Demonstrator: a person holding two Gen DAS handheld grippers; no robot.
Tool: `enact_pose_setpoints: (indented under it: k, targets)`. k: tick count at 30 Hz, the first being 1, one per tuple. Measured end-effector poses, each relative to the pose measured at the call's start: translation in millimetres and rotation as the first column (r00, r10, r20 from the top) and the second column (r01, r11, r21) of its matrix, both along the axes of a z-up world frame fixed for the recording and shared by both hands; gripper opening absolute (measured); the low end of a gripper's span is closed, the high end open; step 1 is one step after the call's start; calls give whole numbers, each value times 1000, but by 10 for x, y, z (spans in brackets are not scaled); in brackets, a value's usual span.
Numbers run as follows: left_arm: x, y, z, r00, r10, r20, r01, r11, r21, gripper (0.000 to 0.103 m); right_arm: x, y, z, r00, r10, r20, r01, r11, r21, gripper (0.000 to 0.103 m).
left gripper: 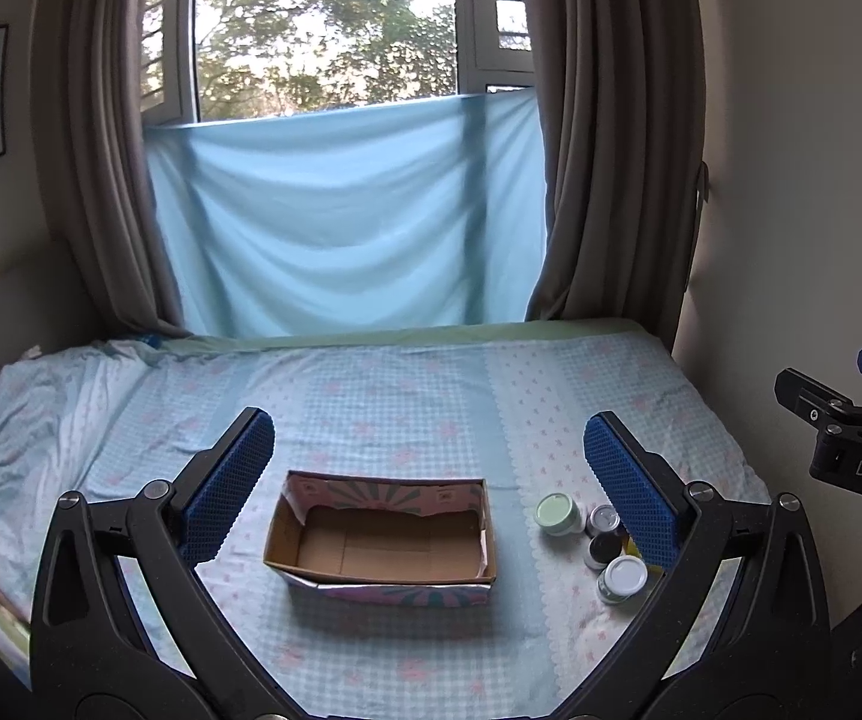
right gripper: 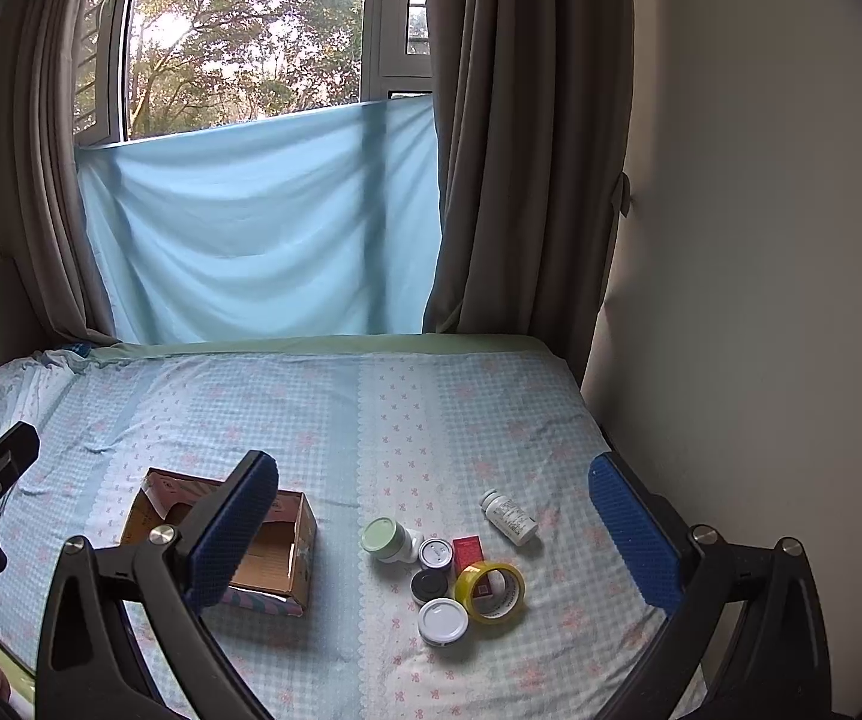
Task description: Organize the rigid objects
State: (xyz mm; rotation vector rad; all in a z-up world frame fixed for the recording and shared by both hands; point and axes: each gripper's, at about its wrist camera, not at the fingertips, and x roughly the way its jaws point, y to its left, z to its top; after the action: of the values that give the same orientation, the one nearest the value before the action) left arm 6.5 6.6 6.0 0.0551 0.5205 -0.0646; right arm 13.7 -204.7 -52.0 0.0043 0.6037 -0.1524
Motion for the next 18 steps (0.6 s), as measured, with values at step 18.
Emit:
enact_pose_setpoints:
  k: [18]
  targets:
    - [-22,41,-9,1000,-9,8,9,1000,-5,103,36,-47,10,1000,-6,3,6,1000,-3,103]
